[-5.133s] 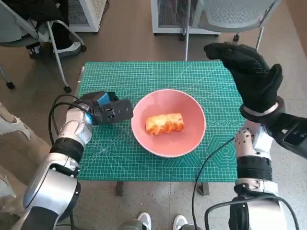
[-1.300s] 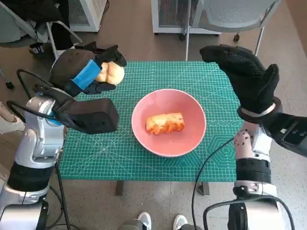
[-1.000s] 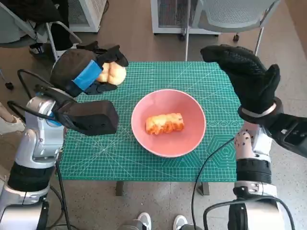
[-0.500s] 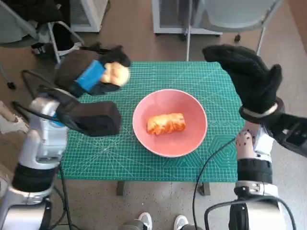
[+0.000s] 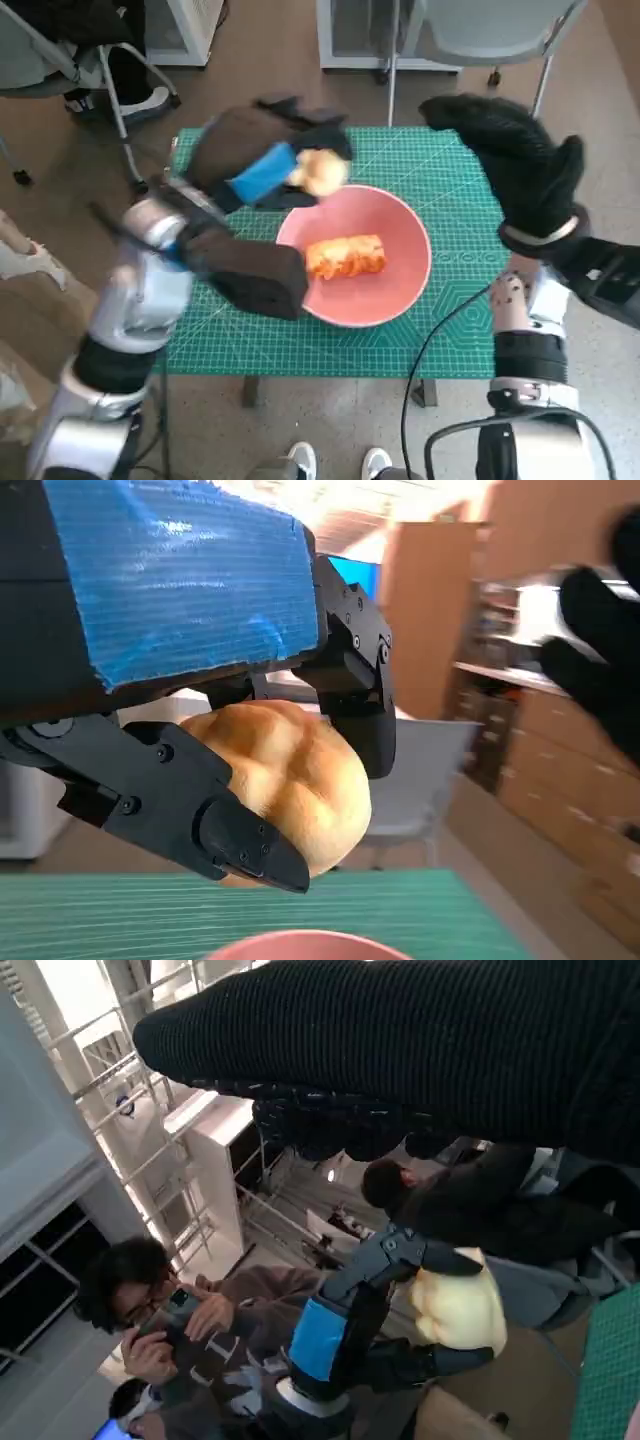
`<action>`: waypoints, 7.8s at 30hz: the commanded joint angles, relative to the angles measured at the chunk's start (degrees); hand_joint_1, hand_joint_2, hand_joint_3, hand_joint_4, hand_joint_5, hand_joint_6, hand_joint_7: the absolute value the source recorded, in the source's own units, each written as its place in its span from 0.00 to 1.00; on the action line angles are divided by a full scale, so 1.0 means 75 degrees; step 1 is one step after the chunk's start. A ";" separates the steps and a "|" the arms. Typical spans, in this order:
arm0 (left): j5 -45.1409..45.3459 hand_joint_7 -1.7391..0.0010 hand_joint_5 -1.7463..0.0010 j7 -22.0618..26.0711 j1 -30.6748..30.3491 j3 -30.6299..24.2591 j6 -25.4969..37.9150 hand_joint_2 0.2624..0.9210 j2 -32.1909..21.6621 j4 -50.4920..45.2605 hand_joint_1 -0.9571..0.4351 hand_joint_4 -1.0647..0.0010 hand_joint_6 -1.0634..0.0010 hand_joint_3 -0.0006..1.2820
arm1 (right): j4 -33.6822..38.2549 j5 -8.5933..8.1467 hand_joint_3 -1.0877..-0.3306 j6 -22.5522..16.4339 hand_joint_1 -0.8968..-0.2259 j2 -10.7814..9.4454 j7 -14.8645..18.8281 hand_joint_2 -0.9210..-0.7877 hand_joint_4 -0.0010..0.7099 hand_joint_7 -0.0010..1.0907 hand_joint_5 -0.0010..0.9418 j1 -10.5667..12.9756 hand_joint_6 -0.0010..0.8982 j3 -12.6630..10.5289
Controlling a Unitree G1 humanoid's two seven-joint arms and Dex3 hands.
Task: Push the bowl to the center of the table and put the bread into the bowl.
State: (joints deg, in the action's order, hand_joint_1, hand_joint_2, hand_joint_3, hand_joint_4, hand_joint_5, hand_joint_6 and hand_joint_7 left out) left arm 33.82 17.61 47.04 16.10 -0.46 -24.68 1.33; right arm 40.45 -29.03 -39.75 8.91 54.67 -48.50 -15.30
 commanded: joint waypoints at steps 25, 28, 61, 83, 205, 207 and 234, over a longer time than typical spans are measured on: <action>0.0475 0.33 0.08 -0.0158 0.0382 0.0872 -0.0260 0.46 0.0871 0.1697 0.69 0.49 0.39 0.61 | -0.0482 0.0084 0.52 -0.0019 0.39 0.0163 -0.0197 0.00 0.27 0.49 0.00 0.0596 0.00 -0.0027; 0.0520 0.34 0.24 -0.0213 0.0379 0.0890 -0.0285 0.85 0.0886 0.1832 0.69 0.40 0.42 0.21 | -0.0558 0.0116 0.52 -0.0005 0.39 0.0176 -0.0265 0.00 0.27 0.49 0.00 0.0645 0.00 0.0004; 0.0472 0.48 0.20 0.0042 0.0387 0.0866 0.0023 0.98 0.0943 0.2139 0.69 0.43 0.30 0.07 | -0.0600 0.0083 0.53 0.0022 0.40 0.0181 -0.0378 0.00 0.27 0.47 0.00 0.0708 0.00 0.0136; 0.0796 0.82 0.96 0.0444 0.0481 0.1097 0.0776 1.00 0.1045 0.2271 0.39 0.77 0.73 0.04 | -0.0676 0.0062 0.53 0.0080 0.40 0.0187 -0.0377 0.00 0.27 0.47 0.00 0.0754 0.00 0.0145; -0.6042 0.95 1.00 0.0104 -0.2443 -0.3155 -0.3729 1.00 0.1503 0.1796 0.16 0.93 0.89 0.43 | -0.1084 0.1061 0.49 -0.0176 0.40 0.0151 -0.2155 0.00 0.18 0.43 0.00 0.0797 0.00 0.0626; -0.6068 0.94 1.00 0.0161 -0.2465 -0.3163 -0.3807 1.00 0.1516 0.1847 0.17 0.93 0.89 0.43 | -0.1057 0.1104 0.49 -0.0247 0.40 0.0135 -0.2187 0.00 0.18 0.43 0.00 0.0827 0.00 0.0639; -0.6463 0.92 1.00 0.0777 -0.2449 -0.3266 -0.4393 1.00 0.1634 0.2430 0.17 0.95 0.91 0.44 | -0.0459 0.1504 0.44 -0.1059 0.38 0.0111 -0.2344 0.00 0.13 0.41 0.00 0.0741 0.00 0.0752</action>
State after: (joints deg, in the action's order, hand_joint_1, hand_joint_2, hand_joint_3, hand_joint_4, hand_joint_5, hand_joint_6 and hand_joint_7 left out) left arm -12.93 22.25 28.97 -7.78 -31.52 -12.92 18.27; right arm 34.73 -19.52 -46.12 10.10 37.71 -43.62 -10.11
